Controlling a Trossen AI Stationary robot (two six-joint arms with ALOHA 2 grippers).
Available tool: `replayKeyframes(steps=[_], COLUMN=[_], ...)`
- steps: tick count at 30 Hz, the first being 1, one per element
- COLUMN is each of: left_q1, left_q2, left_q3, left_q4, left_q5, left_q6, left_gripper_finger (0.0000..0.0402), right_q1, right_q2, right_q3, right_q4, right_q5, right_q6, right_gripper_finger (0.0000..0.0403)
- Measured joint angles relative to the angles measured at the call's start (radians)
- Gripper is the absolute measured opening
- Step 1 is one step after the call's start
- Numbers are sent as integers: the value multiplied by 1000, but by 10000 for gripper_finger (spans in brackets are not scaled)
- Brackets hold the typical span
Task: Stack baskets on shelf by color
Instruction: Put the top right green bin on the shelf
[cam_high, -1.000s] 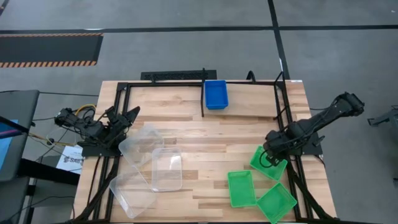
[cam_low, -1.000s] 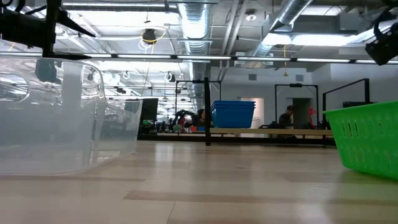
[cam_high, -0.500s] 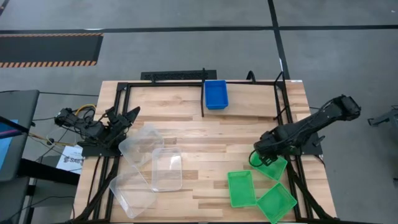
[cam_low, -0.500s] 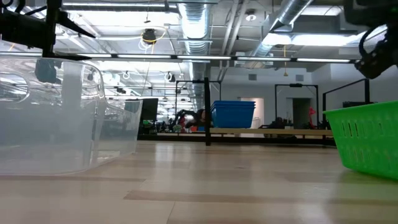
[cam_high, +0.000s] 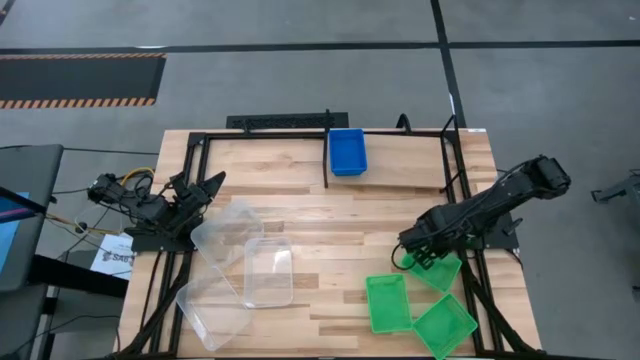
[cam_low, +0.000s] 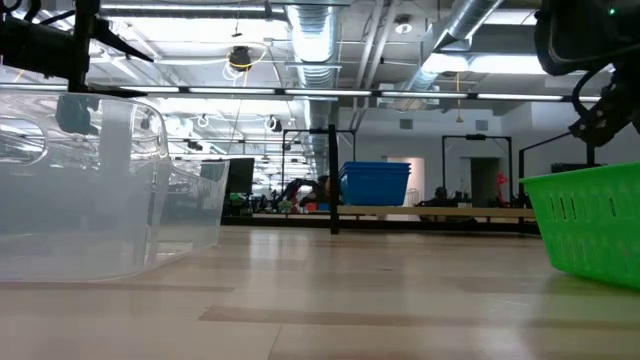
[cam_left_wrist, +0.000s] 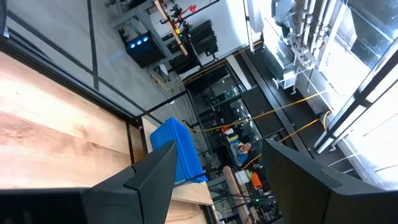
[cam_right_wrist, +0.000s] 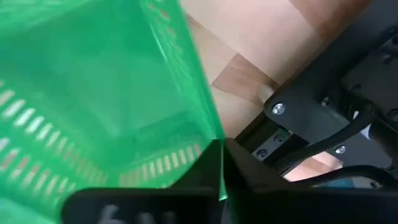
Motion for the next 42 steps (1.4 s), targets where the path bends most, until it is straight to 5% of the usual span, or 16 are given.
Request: replayKeyframes(steps=[16, 24, 33, 37, 42], left_q1=[0, 0, 0, 0, 0], left_q2=[0, 0, 0, 0, 0], left_q3=[0, 0, 0, 0, 0], left_q4=[1, 0, 0, 0, 0], left_q5=[29, 46, 40, 30, 20], left_q6=[0, 0, 0, 0, 0], left_gripper_finger=[224, 224, 224, 224, 224], right_q1=[-89, -62, -63, -71, -76], right_q2=[-137, -169, -46, 5, 37], right_q3=[0, 0, 0, 0, 0], right_q4=[14, 56, 97, 87, 88], right_q5=[45, 56, 57, 56, 47], right_q6=[-5, -36, -94, -98, -98], right_gripper_finger=[25, 114, 202, 197, 125])
